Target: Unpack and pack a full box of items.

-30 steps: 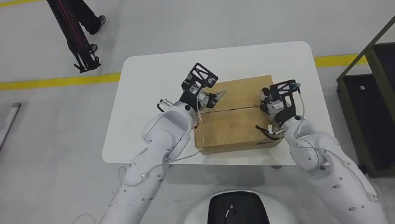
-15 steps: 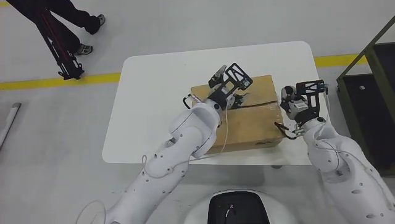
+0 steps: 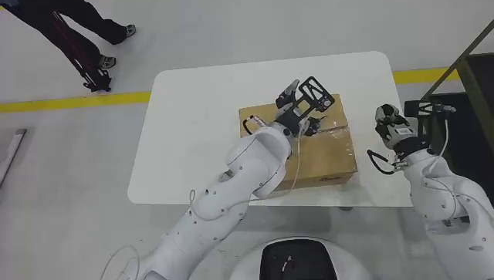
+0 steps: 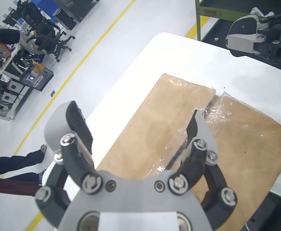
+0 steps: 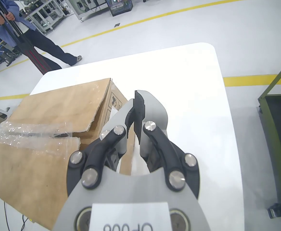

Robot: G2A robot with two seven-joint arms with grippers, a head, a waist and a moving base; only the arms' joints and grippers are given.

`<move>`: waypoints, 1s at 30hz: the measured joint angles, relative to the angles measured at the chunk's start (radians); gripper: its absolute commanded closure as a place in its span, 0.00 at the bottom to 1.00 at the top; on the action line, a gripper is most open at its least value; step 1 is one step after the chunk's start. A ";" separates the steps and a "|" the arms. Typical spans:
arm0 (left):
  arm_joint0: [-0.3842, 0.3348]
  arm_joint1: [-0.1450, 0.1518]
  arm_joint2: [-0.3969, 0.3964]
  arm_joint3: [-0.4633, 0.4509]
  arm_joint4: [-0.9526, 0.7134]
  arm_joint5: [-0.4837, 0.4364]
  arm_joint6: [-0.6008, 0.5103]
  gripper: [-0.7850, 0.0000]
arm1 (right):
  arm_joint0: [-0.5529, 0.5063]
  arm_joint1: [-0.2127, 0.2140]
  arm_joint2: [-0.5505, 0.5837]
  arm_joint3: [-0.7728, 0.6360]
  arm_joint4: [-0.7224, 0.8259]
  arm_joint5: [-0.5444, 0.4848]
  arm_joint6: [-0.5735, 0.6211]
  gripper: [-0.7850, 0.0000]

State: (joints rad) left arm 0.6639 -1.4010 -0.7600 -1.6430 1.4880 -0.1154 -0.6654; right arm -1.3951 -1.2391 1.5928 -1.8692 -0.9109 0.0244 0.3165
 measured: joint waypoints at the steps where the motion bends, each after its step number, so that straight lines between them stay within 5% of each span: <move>1: 0.011 0.003 -0.017 -0.020 0.003 -0.006 -0.018 0.00 | 0.000 0.001 0.009 -0.009 0.003 -0.003 -0.001 1.00; 6: 0.098 0.031 -0.122 -0.142 0.010 -0.060 -0.087 0.00 | 0.003 0.002 0.012 -0.038 0.003 -0.026 -0.016 1.00; 8: 0.158 0.046 -0.181 -0.200 0.015 -0.082 -0.120 0.59 | 0.007 0.002 0.002 -0.045 0.001 -0.037 -0.025 1.00; 10: 0.226 0.061 -0.248 -0.256 0.010 -0.088 -0.143 1.00 | 0.011 0.001 -0.012 -0.051 -0.008 -0.051 -0.033 1.00; 19: 0.524 0.107 -0.515 -0.471 -0.018 -0.120 -0.171 1.00 | 0.039 -0.002 -0.072 -0.049 -0.033 -0.059 -0.023 1.00; 28: 0.761 0.128 -0.701 -0.551 -0.059 -0.119 -0.148 0.98 | 0.035 -0.003 -0.094 -0.053 -0.030 -0.089 -0.038 1.00; 29: 0.776 0.130 -0.714 -0.556 -0.061 -0.122 -0.144 0.82 | 0.036 -0.003 -0.107 -0.055 -0.042 -0.099 -0.043 1.00; 30: 0.790 0.131 -0.726 -0.561 -0.062 -0.127 -0.141 0.00 | 0.039 -0.004 -0.123 -0.056 -0.057 -0.109 -0.049 1.00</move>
State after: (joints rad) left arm 1.4541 -1.2696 -1.4859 -2.2042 1.4259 -0.2421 -0.8064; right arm -1.3563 -1.2429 1.4702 -1.9252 -0.9681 -0.0843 0.2671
